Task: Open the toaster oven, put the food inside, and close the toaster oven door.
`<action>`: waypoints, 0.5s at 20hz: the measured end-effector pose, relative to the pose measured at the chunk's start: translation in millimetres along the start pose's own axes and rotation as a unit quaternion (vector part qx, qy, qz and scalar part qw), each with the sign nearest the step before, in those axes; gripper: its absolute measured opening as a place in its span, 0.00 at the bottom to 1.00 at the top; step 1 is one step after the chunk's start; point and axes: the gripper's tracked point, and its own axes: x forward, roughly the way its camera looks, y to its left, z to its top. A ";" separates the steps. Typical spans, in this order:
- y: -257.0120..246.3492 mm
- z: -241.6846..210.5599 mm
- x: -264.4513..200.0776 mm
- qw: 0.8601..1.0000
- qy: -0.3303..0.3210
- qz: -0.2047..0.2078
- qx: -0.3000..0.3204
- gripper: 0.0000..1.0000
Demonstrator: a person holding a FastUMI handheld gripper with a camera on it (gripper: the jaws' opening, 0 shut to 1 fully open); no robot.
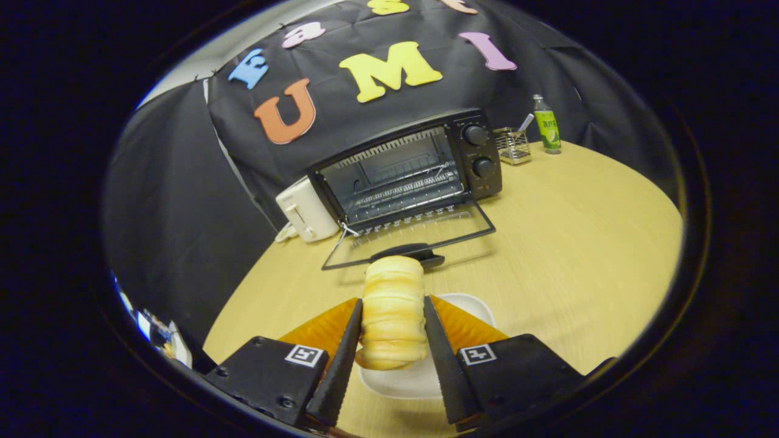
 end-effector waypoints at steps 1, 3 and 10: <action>1.1 7.4 4.4 1.000 -0.012 0.005 0.016 0.68; 3.7 20.1 16.1 0.999 -0.029 0.014 0.039 0.68; 35.1 79.2 57.7 0.982 -0.095 0.095 0.134 0.67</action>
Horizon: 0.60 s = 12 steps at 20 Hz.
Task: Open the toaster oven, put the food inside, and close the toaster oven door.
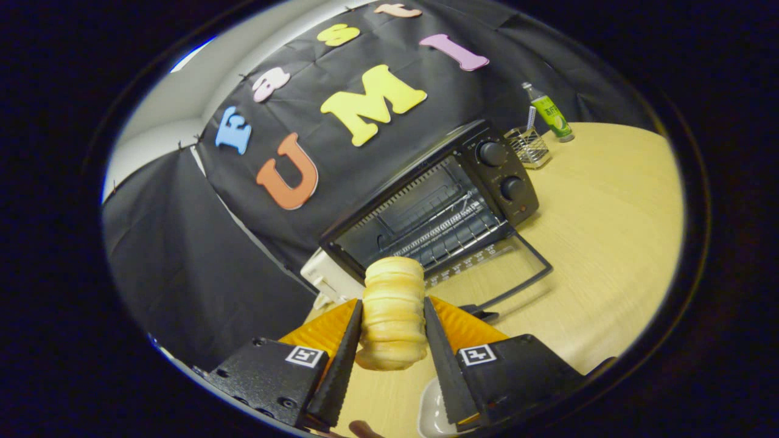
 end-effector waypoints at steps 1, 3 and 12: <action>1.9 5.6 10.5 1.000 -0.009 0.009 0.015 0.67; 2.5 17.9 29.9 0.999 -0.019 0.021 0.036 0.67; -34.2 67.1 128.9 0.997 -0.056 -0.003 0.048 0.67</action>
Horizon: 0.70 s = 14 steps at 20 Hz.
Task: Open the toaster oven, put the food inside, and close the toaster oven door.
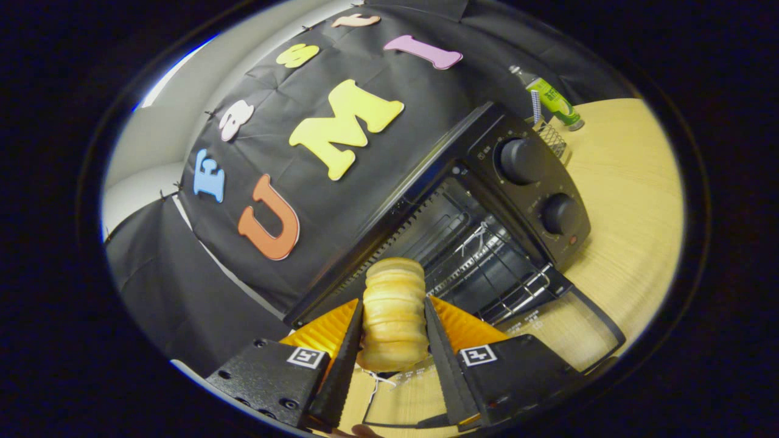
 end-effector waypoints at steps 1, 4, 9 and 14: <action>-7.8 4.9 9.9 1.000 -0.003 -0.012 0.003 0.67; -15.5 10.5 34.5 0.999 0.001 -0.023 0.029 0.67; -19.8 14.6 57.2 1.000 -0.001 -0.025 -0.011 0.66; -15.6 7.8 65.5 0.999 0.020 -0.036 -0.031 0.70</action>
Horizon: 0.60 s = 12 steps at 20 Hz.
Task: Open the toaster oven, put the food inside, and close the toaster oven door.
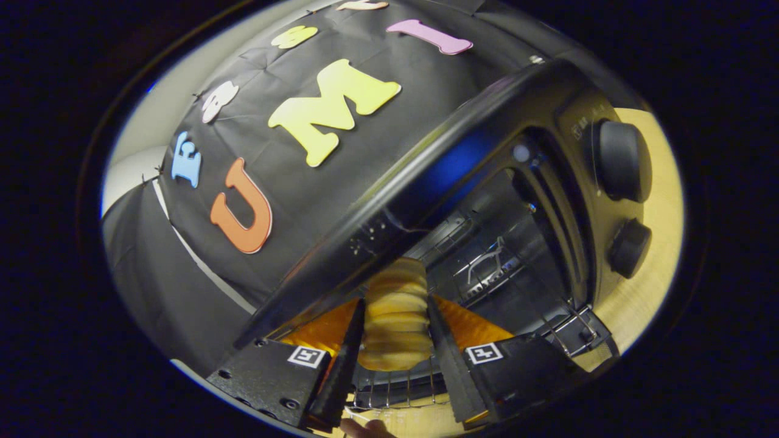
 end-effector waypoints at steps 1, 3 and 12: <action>-0.1 -2.3 0.5 1.000 0.002 0.001 -0.006 0.74; 3.2 -7.6 -5.4 1.000 0.010 0.002 -0.010 0.82; 17.1 -2.2 -68.3 1.000 0.005 -0.008 -0.017 1.00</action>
